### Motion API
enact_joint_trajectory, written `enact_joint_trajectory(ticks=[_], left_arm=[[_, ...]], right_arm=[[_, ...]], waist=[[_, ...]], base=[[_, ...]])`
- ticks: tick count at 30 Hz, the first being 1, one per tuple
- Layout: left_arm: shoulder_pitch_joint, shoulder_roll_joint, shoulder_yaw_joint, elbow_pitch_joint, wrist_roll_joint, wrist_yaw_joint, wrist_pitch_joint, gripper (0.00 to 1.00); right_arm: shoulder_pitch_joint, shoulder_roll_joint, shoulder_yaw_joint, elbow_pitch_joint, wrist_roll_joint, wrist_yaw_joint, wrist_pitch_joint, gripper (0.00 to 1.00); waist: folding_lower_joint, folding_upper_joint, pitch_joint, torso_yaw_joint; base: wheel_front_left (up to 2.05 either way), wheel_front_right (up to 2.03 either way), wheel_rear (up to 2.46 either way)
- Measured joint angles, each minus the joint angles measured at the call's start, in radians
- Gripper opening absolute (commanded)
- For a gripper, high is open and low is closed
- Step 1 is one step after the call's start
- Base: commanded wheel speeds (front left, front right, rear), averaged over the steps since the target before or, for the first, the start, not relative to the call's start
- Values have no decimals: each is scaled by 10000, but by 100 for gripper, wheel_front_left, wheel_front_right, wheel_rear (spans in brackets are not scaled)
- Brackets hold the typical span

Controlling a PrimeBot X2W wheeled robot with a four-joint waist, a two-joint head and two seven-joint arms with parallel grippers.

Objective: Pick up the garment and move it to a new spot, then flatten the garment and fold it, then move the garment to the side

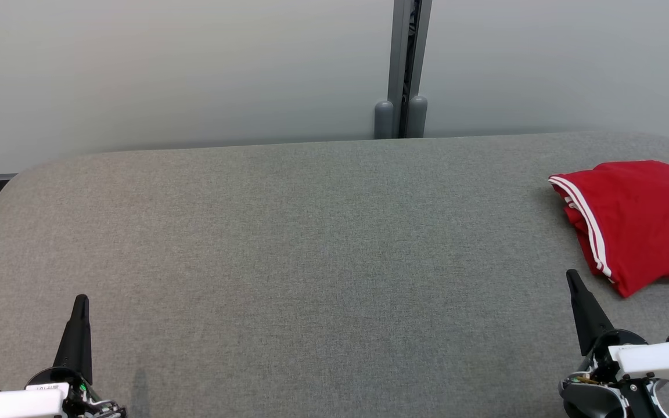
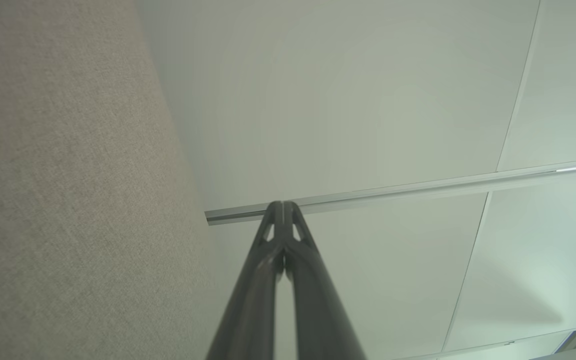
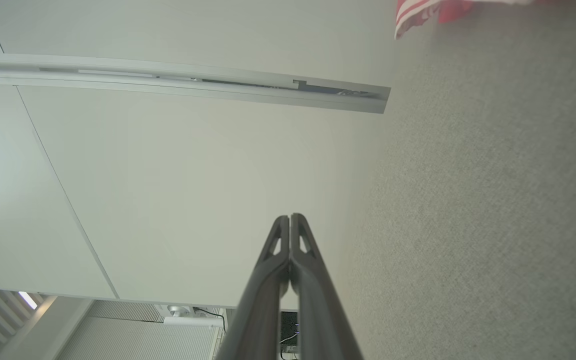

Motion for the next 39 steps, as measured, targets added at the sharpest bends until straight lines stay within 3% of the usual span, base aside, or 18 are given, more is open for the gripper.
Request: enact_joint_trajectory(ticks=[8, 39], left_arm=[[-17, -125, 178, -4, -372, -105, 144, 0], [-21, -167, 247, -4, -357, -109, 215, 0]], right_arm=[[-48, 8, 12, 71, 499, 0, 42, 0], [-50, 42, -21, 73, 493, 0, 98, 0]], waist=[[0, 0, 6, -6], [0, 0, 6, -6]], base=[[0, 0, 0], [0, 0, 0]])
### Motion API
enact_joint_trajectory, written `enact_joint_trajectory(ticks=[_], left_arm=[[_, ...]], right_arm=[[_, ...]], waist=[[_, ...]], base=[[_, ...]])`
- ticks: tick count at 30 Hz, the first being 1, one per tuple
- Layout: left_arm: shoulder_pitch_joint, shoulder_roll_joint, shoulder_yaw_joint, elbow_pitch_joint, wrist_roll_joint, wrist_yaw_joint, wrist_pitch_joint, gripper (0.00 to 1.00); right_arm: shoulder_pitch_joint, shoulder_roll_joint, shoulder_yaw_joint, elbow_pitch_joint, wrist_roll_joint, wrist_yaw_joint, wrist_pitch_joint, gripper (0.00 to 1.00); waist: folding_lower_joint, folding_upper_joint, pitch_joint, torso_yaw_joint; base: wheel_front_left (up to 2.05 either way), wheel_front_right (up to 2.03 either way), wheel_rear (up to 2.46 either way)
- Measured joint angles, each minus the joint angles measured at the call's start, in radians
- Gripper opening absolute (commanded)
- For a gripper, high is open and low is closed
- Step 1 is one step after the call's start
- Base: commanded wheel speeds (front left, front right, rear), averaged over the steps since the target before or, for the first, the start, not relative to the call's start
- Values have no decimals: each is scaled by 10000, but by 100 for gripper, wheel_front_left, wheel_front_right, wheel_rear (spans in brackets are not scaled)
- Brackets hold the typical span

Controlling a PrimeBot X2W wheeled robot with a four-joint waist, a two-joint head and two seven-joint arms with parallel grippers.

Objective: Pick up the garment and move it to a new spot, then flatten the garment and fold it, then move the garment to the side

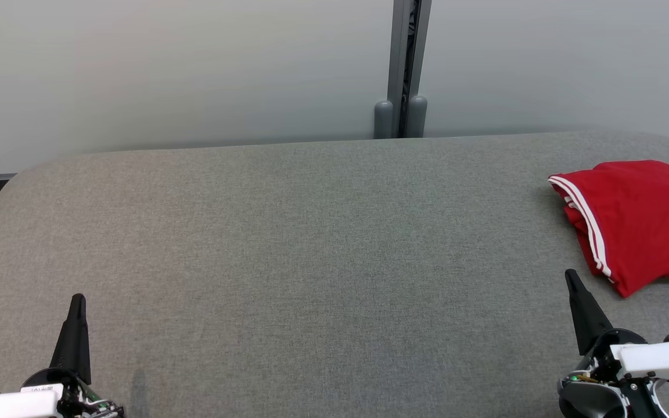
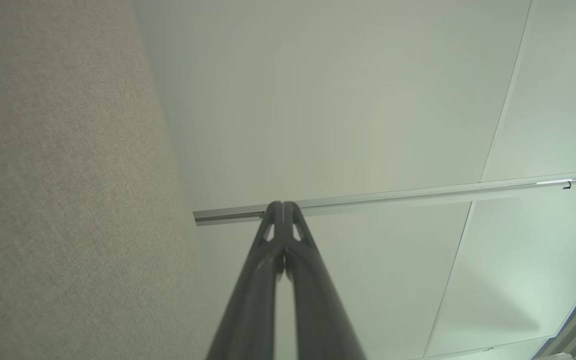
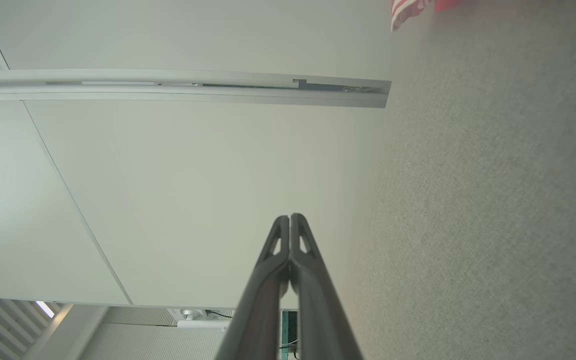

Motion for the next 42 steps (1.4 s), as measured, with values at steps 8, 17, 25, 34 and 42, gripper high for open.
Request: enact_joint_trajectory(ticks=[8, 17, 25, 34, 42], left_arm=[[0, -8, 10, 0, 2, 0, 0, 0], [-2, -15, 21, 0, 6, 0, 6, 0], [-3, -21, 29, 0, 17, 0, 15, 0], [-5, -27, 38, 0, 21, 0, 42, 0], [-6, -31, 46, 0, 35, 0, 44, 0]], right_arm=[[0, 4, -4, 0, -4, 0, 2, 0], [0, 10, -12, 0, -13, 0, 6, 0], [0, 15, -17, 0, -13, 0, 17, 0], [0, 19, -23, 2, -15, 0, 19, 0], [0, 23, -21, 2, -15, 0, 23, 0]], waist=[[0, 0, 0, 0], [0, 0, 0, 0], [0, 0, 0, 0], [0, 0, 0, 0], [0, 0, 0, 0]], base=[[0, 0, 0], [0, 0, 0], [0, 0, 0], [0, 0, 0], [0, 0, 0]])
